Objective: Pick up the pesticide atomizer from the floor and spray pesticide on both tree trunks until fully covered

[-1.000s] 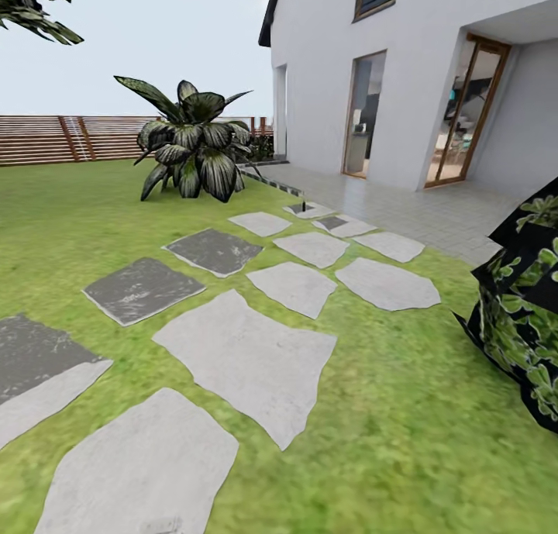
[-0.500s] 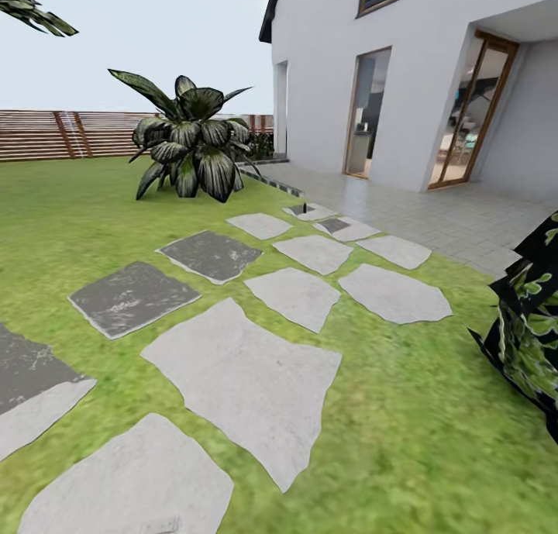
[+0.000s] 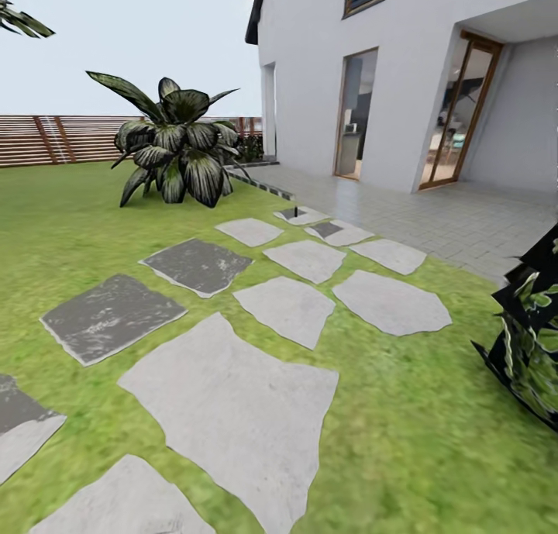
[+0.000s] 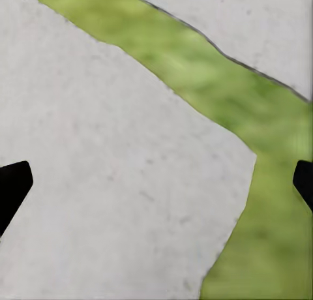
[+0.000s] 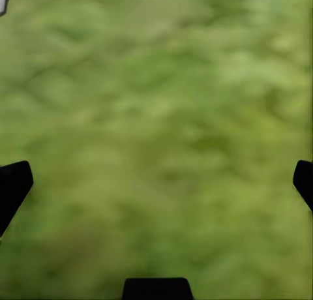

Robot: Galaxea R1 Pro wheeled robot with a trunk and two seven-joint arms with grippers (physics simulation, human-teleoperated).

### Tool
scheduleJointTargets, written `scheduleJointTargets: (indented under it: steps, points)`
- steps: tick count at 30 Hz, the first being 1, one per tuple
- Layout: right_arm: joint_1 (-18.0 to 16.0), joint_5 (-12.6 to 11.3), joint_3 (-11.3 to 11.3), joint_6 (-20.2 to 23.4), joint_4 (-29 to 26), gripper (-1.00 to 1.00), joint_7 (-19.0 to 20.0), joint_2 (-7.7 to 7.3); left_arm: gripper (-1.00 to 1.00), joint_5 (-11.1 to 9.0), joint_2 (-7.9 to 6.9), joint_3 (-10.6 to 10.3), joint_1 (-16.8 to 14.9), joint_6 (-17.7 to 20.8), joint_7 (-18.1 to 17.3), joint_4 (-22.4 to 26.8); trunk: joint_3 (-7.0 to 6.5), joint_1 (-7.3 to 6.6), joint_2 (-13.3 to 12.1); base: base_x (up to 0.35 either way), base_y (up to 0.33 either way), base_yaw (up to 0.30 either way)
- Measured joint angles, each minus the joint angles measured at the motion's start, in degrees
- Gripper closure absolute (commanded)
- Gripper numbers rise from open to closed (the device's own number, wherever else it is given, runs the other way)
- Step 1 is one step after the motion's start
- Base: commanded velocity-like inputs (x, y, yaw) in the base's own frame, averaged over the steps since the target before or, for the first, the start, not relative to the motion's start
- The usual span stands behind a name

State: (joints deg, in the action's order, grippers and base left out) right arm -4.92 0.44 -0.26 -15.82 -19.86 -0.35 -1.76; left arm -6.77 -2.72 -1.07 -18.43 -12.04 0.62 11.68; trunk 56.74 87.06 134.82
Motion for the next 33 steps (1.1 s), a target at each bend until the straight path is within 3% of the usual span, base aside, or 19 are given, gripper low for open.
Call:
scheduleJointTargets:
  steps: [33]
  points:
    - [0.0,0.0,0.1,0.0,0.1,-1.0,0.1,0.0,-1.0,0.0,0.0,0.0,0.0,0.0,0.0,0.0,0.0,0.0,0.0,0.338,0.0,-0.001]
